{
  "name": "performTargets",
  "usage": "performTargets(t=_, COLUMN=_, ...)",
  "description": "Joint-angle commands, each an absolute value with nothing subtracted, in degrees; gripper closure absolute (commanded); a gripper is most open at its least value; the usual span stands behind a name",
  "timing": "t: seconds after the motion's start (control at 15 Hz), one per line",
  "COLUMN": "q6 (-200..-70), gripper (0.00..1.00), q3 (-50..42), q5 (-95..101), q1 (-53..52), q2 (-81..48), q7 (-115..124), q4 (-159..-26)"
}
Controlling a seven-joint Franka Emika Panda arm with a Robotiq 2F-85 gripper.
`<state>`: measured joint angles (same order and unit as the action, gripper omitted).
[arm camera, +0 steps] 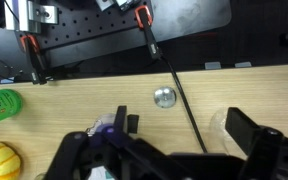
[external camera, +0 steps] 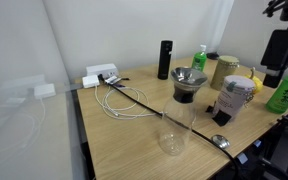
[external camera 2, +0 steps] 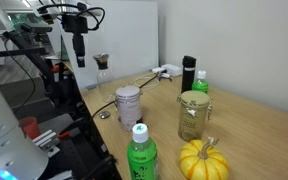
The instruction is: Pick the lid from the table and place it on top of the jar
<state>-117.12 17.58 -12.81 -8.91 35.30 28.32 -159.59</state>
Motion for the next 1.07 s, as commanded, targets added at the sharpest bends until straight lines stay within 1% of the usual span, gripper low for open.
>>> performTargets(t=0.0, q6=-116.9, gripper=0.0, q3=17.3, q5=-12.6, q1=-9.2, q2=35.3, q7=28.4, q4=-159.5)
performTargets(t=0.07, q6=-116.9, gripper=0.0, q3=17.3, q5=-12.6, q1=-9.2, q2=35.3, q7=28.4, q4=-159.5)
performTargets(t=0.47, q6=-126.3, gripper=0.0, q3=20.4, q5=-12.4, q1=-7.9, q2=29.1, q7=38.6, q4=-159.6)
performTargets(t=0.87, q6=-132.8, gripper=0.0, q3=23.8, q5=-5.4, q1=-7.2, q2=21.7, q7=55.2, q4=-159.7)
performTargets(t=1.0, q6=-134.6, gripper=0.0, q3=23.2, q5=-4.7, q1=-8.0, q2=18.8, q7=59.6, q4=-159.7)
